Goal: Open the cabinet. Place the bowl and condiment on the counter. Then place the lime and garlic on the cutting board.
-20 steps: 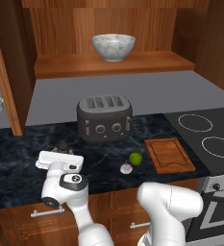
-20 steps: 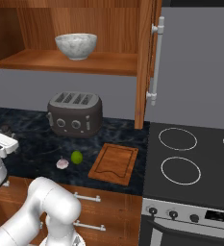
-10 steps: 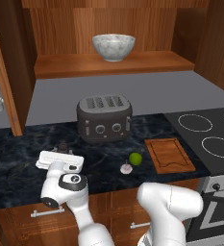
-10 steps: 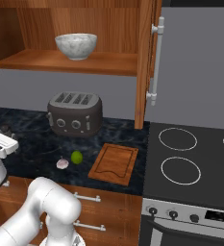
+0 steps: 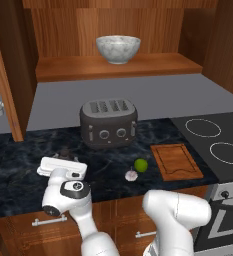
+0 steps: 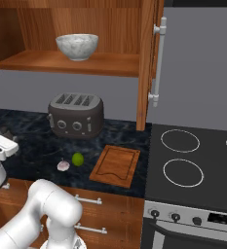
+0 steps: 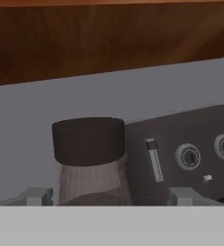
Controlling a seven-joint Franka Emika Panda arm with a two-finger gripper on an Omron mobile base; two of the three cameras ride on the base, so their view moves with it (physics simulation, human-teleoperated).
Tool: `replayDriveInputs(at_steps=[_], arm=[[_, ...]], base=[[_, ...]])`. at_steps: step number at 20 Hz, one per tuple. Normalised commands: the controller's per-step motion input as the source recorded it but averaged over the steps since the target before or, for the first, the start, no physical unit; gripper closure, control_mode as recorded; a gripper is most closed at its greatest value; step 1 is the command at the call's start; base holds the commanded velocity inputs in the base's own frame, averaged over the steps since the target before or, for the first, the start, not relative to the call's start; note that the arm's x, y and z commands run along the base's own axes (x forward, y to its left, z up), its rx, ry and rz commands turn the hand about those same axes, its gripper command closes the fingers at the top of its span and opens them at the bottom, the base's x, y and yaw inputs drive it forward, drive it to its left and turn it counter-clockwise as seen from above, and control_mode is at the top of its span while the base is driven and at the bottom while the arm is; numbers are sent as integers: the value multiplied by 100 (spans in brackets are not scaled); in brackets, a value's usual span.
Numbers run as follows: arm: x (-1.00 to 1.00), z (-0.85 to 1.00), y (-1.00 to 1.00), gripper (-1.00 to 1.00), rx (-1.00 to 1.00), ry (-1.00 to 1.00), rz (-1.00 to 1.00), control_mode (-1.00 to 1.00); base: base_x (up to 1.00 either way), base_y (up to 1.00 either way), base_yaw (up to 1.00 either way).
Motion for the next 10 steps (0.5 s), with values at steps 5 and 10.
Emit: replayDriveInputs(at_steps=[5, 10], arm=[[0, -8, 2, -100, 1, 0, 0, -100], [-1, 0, 0, -100, 0, 0, -1, -100]], base=[[0, 0, 0], [0, 0, 0]])
